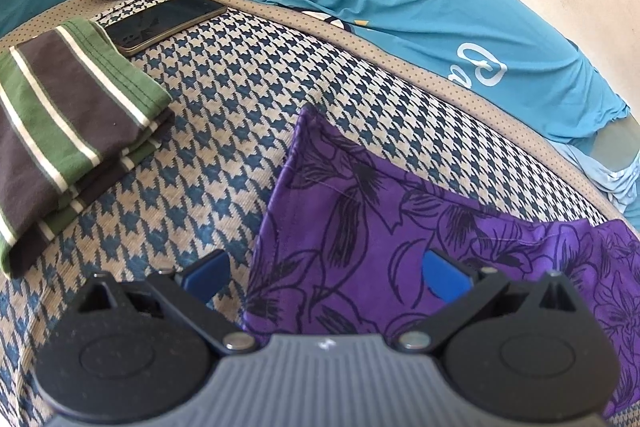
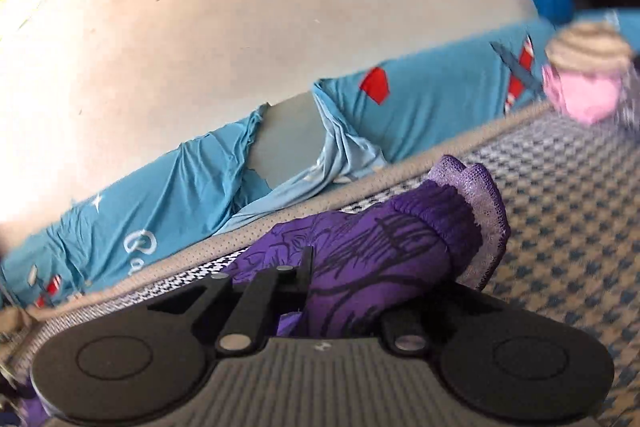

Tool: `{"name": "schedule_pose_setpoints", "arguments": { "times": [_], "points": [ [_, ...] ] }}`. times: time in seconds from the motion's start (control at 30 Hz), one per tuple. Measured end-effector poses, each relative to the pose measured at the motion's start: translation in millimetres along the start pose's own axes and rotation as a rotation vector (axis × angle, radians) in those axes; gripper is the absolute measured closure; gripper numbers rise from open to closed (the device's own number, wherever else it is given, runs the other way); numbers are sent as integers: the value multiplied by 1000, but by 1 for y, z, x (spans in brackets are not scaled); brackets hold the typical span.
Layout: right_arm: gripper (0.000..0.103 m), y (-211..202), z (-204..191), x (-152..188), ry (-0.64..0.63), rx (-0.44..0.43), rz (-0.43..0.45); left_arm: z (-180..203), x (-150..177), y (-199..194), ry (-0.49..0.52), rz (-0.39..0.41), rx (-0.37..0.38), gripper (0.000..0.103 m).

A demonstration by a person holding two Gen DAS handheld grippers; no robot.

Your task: Fold clothes

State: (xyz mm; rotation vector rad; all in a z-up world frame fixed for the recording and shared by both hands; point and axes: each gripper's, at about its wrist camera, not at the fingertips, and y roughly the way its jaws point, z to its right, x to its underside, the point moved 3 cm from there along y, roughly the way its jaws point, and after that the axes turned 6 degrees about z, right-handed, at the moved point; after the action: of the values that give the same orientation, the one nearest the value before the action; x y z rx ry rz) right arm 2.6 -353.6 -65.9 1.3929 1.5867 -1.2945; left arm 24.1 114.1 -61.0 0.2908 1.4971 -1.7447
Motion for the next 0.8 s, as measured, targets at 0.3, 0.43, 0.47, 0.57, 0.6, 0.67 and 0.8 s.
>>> {"name": "schedule_pose_setpoints", "arguments": {
  "times": [0.3,0.43,0.47,0.57,0.6,0.67,0.8],
  "points": [
    [69,9,44,21,162,162,-170,4,4,-2,48,-17,16,0],
    [65,-5,54,14,206,174,-177,6,10,-8,105,-18,9,0],
    [64,-10,55,13,210,177,-179,6,12,-10,119,-19,9,0],
    [59,-25,50,14,204,180,-177,5,19,-14,153,-32,5,0],
    [57,-31,47,14,199,180,-175,4,21,-15,159,-37,0,0],
    [55,-42,42,15,190,181,-171,-3,23,-19,143,-44,1,0],
    [55,-63,30,17,171,182,-162,-19,25,-26,98,-53,-12,0]
  ]
}}
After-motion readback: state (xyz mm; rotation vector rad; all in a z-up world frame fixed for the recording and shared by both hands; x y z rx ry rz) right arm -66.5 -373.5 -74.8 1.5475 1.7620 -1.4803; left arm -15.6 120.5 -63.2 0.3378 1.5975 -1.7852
